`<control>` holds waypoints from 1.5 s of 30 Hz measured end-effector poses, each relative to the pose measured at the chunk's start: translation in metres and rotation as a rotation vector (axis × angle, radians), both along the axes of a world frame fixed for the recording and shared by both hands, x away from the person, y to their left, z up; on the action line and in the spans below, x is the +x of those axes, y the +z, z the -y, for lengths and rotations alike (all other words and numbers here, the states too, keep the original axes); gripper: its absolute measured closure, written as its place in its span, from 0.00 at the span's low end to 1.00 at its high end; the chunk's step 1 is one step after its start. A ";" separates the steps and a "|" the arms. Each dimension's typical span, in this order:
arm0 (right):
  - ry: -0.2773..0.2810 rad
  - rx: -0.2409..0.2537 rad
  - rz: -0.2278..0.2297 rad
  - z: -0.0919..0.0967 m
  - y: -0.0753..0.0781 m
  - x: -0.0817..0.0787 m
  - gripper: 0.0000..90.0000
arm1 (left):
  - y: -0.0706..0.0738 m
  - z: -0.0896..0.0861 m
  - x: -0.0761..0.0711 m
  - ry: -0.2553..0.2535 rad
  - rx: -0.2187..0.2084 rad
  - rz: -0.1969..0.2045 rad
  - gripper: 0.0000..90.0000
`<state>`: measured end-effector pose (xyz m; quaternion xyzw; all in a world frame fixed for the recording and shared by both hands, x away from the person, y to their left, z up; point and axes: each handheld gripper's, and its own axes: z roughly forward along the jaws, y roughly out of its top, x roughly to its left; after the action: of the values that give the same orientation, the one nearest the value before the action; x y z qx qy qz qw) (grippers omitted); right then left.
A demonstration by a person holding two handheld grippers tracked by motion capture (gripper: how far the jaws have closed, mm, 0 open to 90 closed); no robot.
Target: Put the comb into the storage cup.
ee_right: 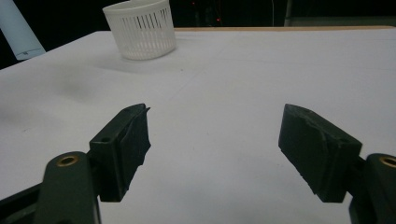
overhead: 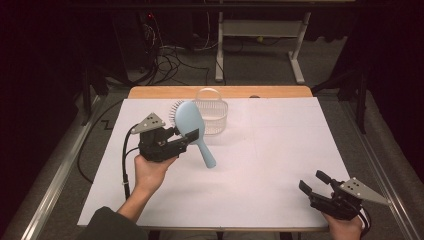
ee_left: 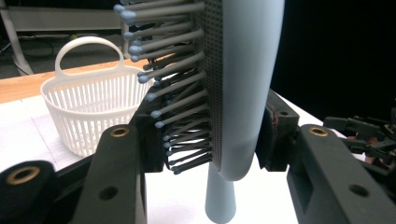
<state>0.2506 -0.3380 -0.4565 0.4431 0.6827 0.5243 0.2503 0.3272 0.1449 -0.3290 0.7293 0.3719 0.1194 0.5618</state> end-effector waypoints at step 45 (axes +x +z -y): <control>-0.003 0.001 -0.002 0.001 0.000 0.000 0.29 | 0.034 0.005 0.036 0.069 0.030 0.039 0.59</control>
<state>0.2503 -0.3386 -0.4566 0.4448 0.6818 0.5240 0.2504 0.3634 0.1395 -0.2946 0.7218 0.3840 0.1583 0.5536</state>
